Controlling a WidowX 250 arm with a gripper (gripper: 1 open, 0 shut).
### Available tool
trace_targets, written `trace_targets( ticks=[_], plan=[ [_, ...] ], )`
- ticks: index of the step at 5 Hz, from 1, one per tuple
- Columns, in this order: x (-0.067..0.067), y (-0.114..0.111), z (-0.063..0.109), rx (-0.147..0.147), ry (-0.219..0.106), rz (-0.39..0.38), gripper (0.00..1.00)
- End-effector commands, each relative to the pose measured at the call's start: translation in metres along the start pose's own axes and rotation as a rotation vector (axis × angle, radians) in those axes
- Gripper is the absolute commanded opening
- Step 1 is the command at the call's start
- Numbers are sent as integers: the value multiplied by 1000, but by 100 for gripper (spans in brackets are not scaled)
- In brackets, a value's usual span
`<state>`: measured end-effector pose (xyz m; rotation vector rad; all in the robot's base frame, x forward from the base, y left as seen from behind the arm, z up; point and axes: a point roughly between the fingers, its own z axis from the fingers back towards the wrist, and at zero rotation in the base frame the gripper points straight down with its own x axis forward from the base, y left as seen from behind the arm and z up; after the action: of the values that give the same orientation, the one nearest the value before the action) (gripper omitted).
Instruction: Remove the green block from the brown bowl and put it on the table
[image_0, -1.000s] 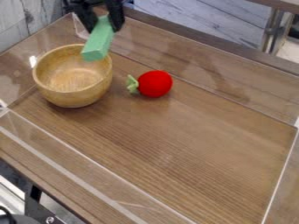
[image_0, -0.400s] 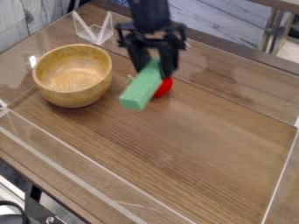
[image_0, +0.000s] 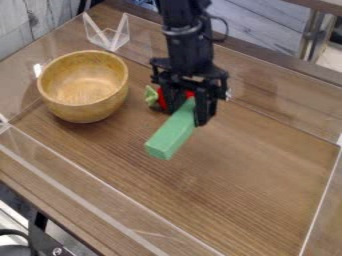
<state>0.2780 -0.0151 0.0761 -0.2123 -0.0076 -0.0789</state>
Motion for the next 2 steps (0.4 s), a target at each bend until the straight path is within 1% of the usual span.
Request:
trace_targets(
  ticks=[1,2],
  plan=[
    [3,0,-9,27,-27,-37,0],
    [2,0,-22,43,-31,-70,0]
  ],
)
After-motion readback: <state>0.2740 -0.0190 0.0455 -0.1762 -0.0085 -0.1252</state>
